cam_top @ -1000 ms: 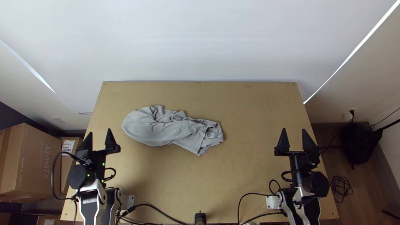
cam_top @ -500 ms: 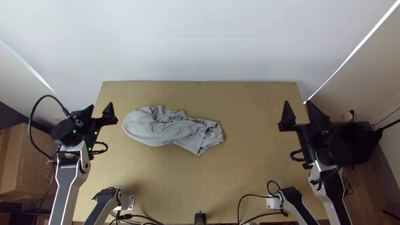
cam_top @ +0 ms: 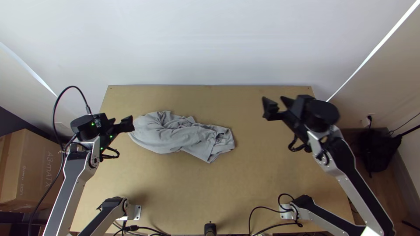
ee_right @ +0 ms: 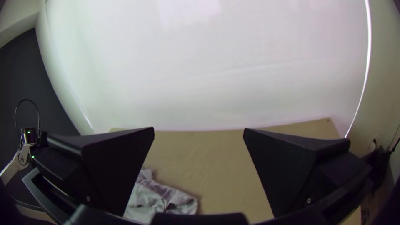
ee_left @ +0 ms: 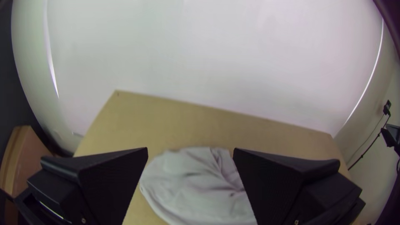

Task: Fold the t-shirt

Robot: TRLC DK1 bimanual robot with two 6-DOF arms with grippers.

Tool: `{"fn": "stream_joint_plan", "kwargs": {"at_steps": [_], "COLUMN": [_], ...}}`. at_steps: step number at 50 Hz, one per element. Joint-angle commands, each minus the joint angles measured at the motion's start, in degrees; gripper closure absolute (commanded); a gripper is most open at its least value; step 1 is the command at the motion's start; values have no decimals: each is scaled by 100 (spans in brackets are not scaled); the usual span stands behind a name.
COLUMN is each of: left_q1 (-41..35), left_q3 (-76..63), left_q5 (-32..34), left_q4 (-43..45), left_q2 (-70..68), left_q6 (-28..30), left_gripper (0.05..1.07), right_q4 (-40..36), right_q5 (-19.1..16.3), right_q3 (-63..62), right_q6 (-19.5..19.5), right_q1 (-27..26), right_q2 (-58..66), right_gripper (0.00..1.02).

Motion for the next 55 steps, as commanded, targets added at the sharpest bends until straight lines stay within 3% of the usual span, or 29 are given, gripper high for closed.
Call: {"fn": "stream_joint_plan", "kwargs": {"at_steps": [1,11,19,26,33,37,47,53,55], "left_q1": [334,686,809,976,1055,1064,1020,1011,1011], "left_q3": [84,93,137,207,216,312,374,383,392], "left_q5": [379,555,555,555,555,555,555,529,503], "left_q4": [-315,-491,-588,-597,-351,-342,115,388,449], "left_q2": [192,597,1027,1572,2188,2566,3137,3453,3541], "left_q6": [-98,-63,183,236,359,429,570,588,579], "left_gripper": [9,9,9,10,11,11,12,26,37], "right_q4": [-249,-267,-223,-249,-302,-302,-328,-328,-328], "right_q5": [-111,-339,-612,-1192,-1965,-2150,-2220,-2229,-2229], "right_q3": [205,240,478,891,1321,1400,1453,1427,1409], "right_q6": [552,1466,2064,2565,3356,3470,3470,3470,3479], "right_q1": [523,1455,1877,1991,1938,1938,1938,1965,1974], "right_q2": [543,1501,2336,2907,3408,3514,3777,3839,3839], "right_gripper": [3,3,3,3,4,4,4,4,7]}}
